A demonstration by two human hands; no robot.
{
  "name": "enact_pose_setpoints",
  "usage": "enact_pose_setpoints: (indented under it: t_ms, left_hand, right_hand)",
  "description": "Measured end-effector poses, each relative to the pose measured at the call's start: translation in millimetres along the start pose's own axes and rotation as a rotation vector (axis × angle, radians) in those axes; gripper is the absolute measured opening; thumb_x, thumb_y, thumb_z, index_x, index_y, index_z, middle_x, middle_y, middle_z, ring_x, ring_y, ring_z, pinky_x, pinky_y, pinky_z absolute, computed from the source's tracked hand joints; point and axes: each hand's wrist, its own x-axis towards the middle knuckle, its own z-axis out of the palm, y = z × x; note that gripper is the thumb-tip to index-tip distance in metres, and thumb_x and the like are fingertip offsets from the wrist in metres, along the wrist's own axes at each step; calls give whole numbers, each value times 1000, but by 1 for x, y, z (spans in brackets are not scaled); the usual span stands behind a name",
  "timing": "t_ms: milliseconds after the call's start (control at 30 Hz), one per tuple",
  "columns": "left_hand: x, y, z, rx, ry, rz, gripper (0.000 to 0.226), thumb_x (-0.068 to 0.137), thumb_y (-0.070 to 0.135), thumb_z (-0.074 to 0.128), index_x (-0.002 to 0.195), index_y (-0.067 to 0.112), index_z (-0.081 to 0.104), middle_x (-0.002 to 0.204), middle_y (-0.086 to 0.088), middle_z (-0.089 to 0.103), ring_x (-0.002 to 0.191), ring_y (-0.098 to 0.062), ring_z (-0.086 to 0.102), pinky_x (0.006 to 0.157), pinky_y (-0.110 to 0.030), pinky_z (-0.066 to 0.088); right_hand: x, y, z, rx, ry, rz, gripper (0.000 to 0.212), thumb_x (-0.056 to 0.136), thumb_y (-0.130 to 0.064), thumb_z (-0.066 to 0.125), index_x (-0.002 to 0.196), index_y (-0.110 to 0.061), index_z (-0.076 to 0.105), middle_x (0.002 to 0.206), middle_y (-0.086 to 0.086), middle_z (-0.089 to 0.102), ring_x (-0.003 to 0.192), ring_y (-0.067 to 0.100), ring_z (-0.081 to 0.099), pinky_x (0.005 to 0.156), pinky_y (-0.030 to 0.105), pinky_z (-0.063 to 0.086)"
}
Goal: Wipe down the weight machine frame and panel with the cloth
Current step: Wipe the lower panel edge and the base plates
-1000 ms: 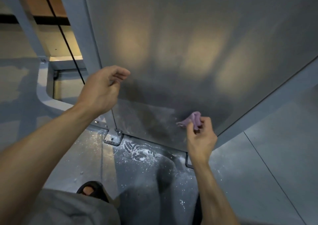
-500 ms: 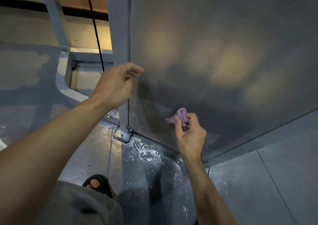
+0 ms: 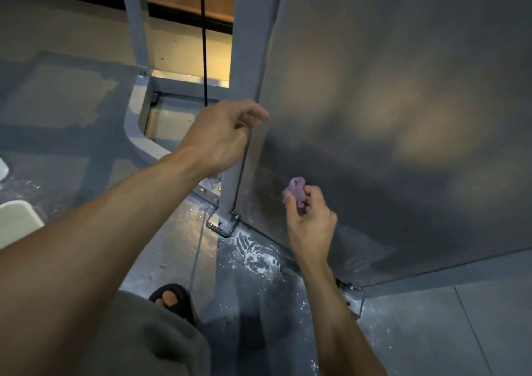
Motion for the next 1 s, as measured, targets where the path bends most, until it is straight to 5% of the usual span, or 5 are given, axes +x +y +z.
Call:
enact_pose_setpoints:
  t_ms: [200,500,667,800,1000]
  left_hand:
    - [5,-4,-4,-10,-5,7,49,95,-4,46,116,32,72,112,11,70,102,-2,61,70,6,33]
    - [6,-5,-4,-19,-8,16,51,93,-4,47,121,30,72,113,11,72,102,5,58,73,9,32]
    - [7,-6,-8,-24,-2,3,49,95,-3,46,117,31,72,109,13,72,101,2,60,72,7,34]
    - [7,-7,-8,-43,-13,-13,52,94,-5,45,118,32,71,109,13,71,106,0,62,73,7,35]
    - [5,-5,-7,-50,-20,-19,56,93,-8,44,125,31,70,117,11,69,107,0,60,72,9,34]
  right_hand:
    - [-12,25,-25,-3,142,126,23,88,-15,78,81,-13,57,62,-2,61,55,16,59,57,40,51]
    - [19,-42,80,89,-100,-41,24,85,-17,81,82,-11,59,70,9,70,71,28,54,58,26,29]
    - [-3,-21,54,112,-47,22,25,95,-26,74,81,-14,56,69,1,71,59,8,57,53,16,38]
    - [-4,-9,46,71,31,48,29,93,-23,75,77,-14,53,59,-2,59,50,18,50,53,34,44]
    - [24,-52,90,122,-74,-65,19,89,-22,78,85,-11,62,75,10,74,71,31,64,58,31,36]
